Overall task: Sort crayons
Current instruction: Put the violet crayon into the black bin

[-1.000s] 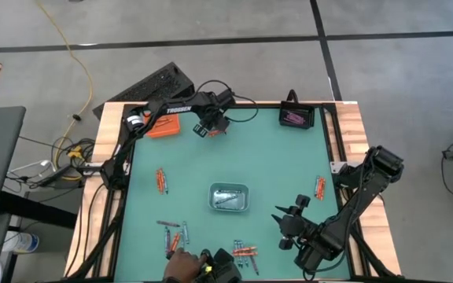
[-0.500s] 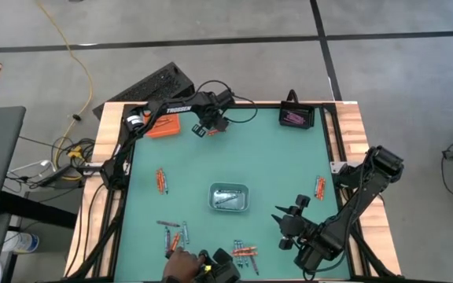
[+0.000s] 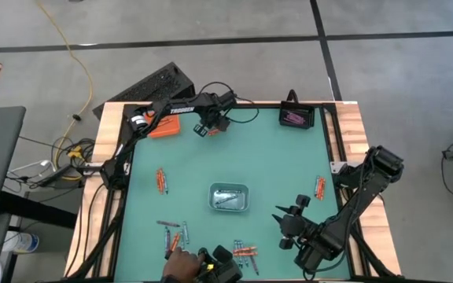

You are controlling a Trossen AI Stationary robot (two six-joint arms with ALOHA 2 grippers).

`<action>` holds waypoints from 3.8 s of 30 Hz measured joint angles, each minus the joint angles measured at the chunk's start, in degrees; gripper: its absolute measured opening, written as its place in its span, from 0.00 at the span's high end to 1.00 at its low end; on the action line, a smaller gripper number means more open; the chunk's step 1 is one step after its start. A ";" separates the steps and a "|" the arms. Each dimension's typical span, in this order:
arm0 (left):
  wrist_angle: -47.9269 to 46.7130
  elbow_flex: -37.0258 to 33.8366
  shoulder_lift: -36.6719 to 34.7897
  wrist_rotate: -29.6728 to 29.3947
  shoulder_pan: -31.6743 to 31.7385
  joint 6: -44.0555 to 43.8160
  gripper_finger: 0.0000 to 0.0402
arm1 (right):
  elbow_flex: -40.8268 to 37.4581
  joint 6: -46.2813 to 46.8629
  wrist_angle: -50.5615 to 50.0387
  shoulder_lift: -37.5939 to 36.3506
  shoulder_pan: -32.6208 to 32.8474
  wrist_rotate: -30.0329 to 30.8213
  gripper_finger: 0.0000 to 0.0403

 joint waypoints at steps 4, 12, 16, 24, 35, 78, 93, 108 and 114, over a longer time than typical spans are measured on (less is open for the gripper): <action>-3.62 4.27 0.00 1.42 -0.10 -1.15 0.83 | 0.00 -0.24 -0.29 0.00 -0.18 -0.02 0.65; -3.82 6.00 0.70 9.87 -1.68 0.23 0.83 | 0.00 -0.63 -0.52 0.00 -0.22 -0.02 0.65; -0.19 4.04 1.18 9.87 -3.26 1.87 0.83 | 0.00 -0.63 -0.61 0.00 -0.22 -0.02 0.65; 1.17 3.91 1.16 9.53 -3.81 2.39 0.83 | 0.00 -0.37 -0.73 0.00 0.02 -0.11 0.65; 1.92 3.91 1.62 10.78 -3.55 1.34 0.86 | 0.02 -0.20 -0.51 0.00 0.02 -0.15 0.65; -3.75 13.88 3.34 14.45 1.08 -26.33 0.91 | 0.04 -0.21 -1.15 0.00 0.04 -0.20 0.65; -3.18 13.29 6.94 19.44 1.26 -26.59 0.75 | 0.04 -0.44 -1.46 0.02 -0.16 0.34 0.65; -3.16 13.24 7.17 21.55 1.11 -28.14 0.78 | 0.02 -0.17 -1.07 0.04 -0.07 0.24 0.65; -2.32 14.11 7.19 21.45 0.94 -29.41 0.79 | 0.02 -0.17 0.01 0.04 -0.02 0.15 0.65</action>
